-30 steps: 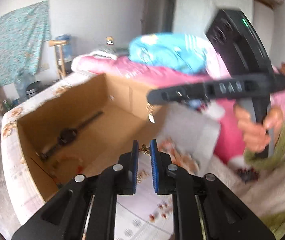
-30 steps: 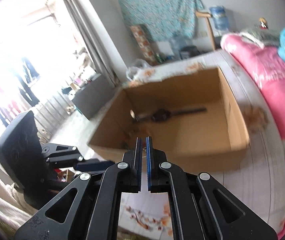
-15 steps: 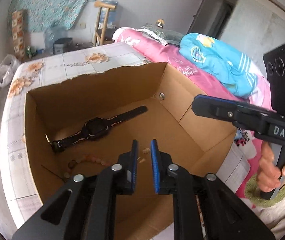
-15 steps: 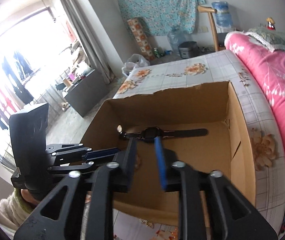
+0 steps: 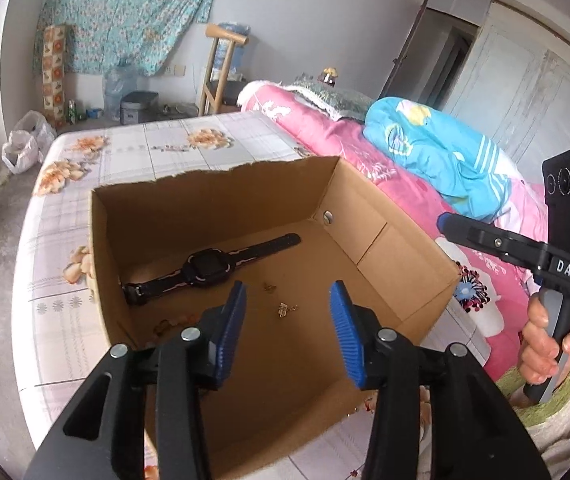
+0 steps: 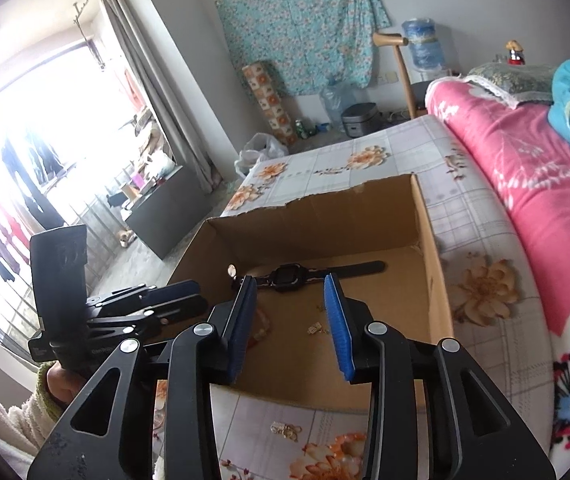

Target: Organize jewelry

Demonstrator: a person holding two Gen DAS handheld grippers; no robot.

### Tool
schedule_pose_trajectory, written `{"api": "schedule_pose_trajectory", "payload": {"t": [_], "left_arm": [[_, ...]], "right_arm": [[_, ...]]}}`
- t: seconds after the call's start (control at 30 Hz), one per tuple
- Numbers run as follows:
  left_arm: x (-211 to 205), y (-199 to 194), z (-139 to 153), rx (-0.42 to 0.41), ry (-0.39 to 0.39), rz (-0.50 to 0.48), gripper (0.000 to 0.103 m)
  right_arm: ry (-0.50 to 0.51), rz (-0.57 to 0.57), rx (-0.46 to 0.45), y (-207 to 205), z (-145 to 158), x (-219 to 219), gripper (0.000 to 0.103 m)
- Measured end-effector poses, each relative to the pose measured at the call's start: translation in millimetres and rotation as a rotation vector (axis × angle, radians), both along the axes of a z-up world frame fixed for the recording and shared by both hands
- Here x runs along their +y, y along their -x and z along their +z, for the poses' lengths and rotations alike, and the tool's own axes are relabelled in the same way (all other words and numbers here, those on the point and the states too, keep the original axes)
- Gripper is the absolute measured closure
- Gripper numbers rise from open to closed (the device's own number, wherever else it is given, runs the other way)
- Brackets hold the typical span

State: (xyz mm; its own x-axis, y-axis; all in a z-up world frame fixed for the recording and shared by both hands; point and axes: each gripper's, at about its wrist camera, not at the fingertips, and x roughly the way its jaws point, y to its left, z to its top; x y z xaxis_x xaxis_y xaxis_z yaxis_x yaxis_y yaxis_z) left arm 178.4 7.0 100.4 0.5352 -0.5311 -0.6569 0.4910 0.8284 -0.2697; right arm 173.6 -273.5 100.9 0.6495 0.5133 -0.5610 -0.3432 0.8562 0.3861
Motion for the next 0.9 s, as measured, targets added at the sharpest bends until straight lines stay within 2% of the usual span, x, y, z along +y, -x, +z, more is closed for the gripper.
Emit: {"api": "schedule_pose_trajectory", "payload": {"t": [0.13,0.3,0.43,0.53,0.6,0.73,0.83,0.9], "left_arm": [[4.6,29.0,9.2,-0.076,-0.006,-0.036,0.058],[7.1,76.1,9.1,-0.138,0.021,-0.133,0.052],[0.0,105.6,-7.2,-0.118,0.004,-0.201,0.050],[-13.3,113.9,-34.6,-0.032,0.005,-0.212,0.050],[-21.0,113.5,-51.1,-0.003,-0.011,-0.198,0.050],[-39.2,110.4,-79.2,-0.012,-0.114,-0.156,0.050],[-46.7,103.5,-92.2,-0.018,-0.148,-0.134,0.050],[-50.0,99.2,-96.5,-0.036,-0.169,-0.133,0.055]], "right_arm": [[-0.024,0.026,-0.021,23.4,3.2,-8.5,0.068],[-0.083,0.125,-0.013,55.3,-2.7,-14.9,0.063],[-0.059,0.152,0.033,74.1,-21.6,-6.4,0.061],[-0.053,0.140,0.098,74.0,-42.0,0.9,0.061],[-0.041,0.114,0.152,69.5,-57.5,3.8,0.061],[0.005,0.066,0.223,63.5,-77.9,11.5,0.061],[0.009,0.058,0.240,63.7,-84.4,14.9,0.061],[0.017,0.054,0.242,65.5,-86.8,16.3,0.061]]}}
